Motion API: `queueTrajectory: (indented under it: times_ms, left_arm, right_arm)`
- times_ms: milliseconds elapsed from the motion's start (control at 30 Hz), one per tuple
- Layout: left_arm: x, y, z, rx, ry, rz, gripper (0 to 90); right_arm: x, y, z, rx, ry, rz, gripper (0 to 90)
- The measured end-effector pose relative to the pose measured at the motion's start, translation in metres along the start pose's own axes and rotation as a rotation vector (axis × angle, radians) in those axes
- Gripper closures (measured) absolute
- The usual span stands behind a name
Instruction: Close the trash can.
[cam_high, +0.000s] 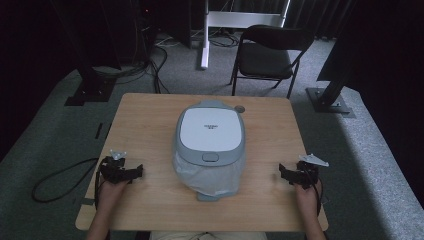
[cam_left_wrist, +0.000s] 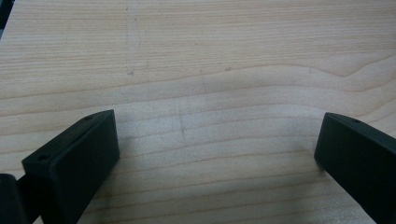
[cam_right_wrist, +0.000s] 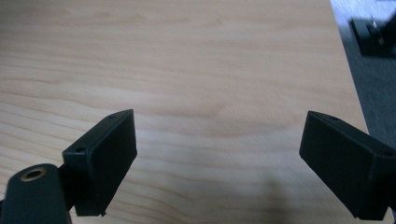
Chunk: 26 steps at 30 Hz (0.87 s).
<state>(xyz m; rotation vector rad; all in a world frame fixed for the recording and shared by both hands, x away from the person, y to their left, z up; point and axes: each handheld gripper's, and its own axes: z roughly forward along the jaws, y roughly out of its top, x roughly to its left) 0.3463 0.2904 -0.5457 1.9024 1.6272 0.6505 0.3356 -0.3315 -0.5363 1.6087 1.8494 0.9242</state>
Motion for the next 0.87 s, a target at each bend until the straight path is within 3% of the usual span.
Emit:
queueTrajectory:
  times_ms: [233, 367, 467, 633, 867]
  left_arm:
    - [0.0000, 0.0000, 0.0000, 0.000, 0.000, 0.000, 0.0]
    - [0.0000, -0.0001, 0.0000, 0.000, 0.000, 0.000, 0.0]
    - [0.0000, -0.0001, 0.0000, 0.000, 0.000, 0.000, 0.0]
    - [0.0000, -0.0001, 0.0000, 0.000, 0.000, 0.000, 0.0]
    - [0.0000, -0.0001, 0.0000, 0.000, 0.000, 0.000, 0.0]
  right_arm:
    - [-0.0062, -0.0091, 0.0101, 0.056, -0.004, 0.038, 10.8]
    - [-0.0066, -0.0099, 0.0090, 0.049, 0.015, 0.044, 11.0]
    - [-0.0069, -0.0109, 0.0081, 0.056, 0.021, 0.013, 11.1]
    - [-0.0015, -0.0111, 0.0092, 0.077, -0.018, -0.040, 11.1]
    - [-0.0016, -0.0110, 0.0092, 0.076, -0.017, -0.038, 11.1]
